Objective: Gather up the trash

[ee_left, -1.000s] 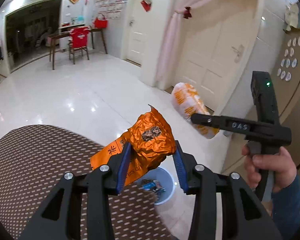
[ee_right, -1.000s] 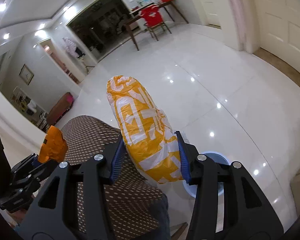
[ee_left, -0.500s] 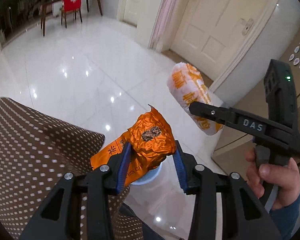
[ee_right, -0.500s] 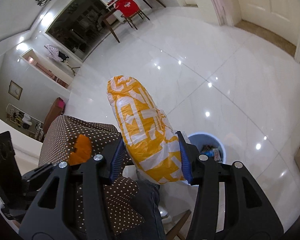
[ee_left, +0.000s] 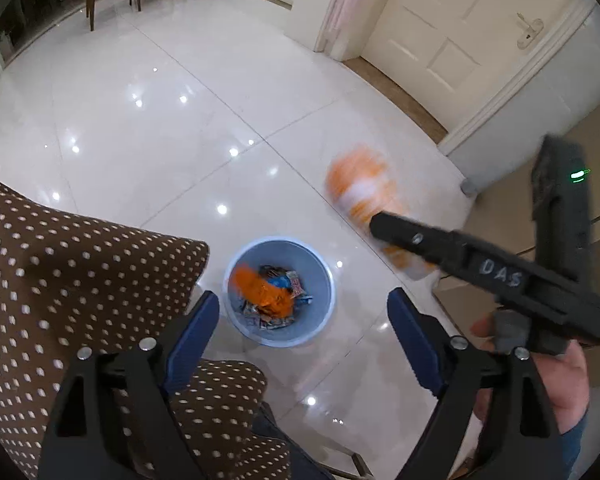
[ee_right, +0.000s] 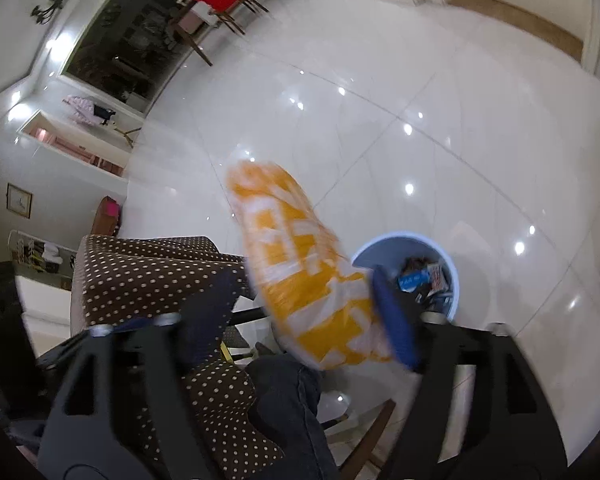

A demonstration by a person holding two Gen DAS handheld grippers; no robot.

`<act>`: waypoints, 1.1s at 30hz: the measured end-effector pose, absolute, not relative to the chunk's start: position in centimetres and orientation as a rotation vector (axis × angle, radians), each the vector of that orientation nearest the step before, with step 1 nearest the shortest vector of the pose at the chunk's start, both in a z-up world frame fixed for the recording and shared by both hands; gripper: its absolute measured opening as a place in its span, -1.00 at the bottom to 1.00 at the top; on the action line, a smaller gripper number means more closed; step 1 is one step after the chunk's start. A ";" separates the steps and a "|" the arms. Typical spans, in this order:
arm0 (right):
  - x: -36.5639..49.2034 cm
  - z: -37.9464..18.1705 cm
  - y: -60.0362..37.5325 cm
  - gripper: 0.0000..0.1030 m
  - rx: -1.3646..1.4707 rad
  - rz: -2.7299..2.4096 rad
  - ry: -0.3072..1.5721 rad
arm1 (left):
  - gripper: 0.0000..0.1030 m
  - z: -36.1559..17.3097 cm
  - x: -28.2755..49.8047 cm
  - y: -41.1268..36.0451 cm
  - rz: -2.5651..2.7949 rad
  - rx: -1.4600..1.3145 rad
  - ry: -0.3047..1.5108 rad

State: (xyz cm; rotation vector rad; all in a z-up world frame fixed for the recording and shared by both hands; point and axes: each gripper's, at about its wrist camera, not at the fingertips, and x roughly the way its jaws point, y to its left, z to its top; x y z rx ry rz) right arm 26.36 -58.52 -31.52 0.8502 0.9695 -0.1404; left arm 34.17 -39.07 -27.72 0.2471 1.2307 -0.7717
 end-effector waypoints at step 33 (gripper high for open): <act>19.9 -14.7 -45.9 0.88 0.436 -0.136 0.719 | 0.90 -13.0 20.7 -21.9 -0.503 0.138 0.585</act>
